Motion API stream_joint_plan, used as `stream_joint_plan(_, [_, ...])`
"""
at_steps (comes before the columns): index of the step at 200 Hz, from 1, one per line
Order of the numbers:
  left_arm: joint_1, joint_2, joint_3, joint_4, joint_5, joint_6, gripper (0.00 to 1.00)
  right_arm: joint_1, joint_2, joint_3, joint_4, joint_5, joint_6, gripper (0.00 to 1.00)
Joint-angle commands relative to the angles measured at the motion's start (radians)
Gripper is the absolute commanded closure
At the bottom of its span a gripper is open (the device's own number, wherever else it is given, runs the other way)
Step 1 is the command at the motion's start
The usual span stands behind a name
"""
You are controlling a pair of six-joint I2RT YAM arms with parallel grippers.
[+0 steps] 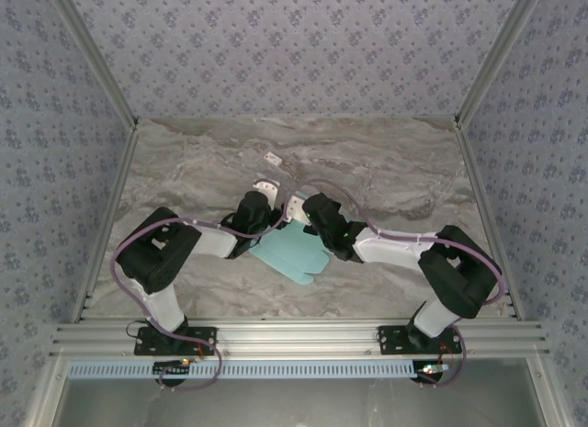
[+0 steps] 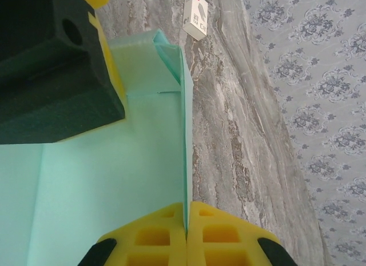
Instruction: Fold the paper box
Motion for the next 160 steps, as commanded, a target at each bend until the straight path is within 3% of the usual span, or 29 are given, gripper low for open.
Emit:
stream_joint_plan(1, [0.020,-0.035,-0.006,0.003,0.059,0.039,0.34,-0.002,-0.021,0.007,-0.063,-0.020,0.019,1.00])
stream_joint_plan(35, [0.032,-0.026,0.003,-0.016,0.075,0.051,0.43,-0.007,-0.023,0.007,-0.063,-0.023,0.016,1.00])
stream_joint_plan(72, [0.036,0.004,0.022,-0.023,0.094,0.056,0.62,-0.008,-0.023,0.014,-0.063,-0.029,0.018,1.00])
stream_joint_plan(110, [0.037,0.011,0.037,-0.013,0.100,0.055,0.73,-0.006,-0.020,0.019,-0.069,-0.032,0.024,1.00])
stream_joint_plan(160, [0.037,0.005,0.026,0.026,0.099,0.075,0.81,-0.012,-0.026,0.022,-0.067,-0.039,0.047,0.88])
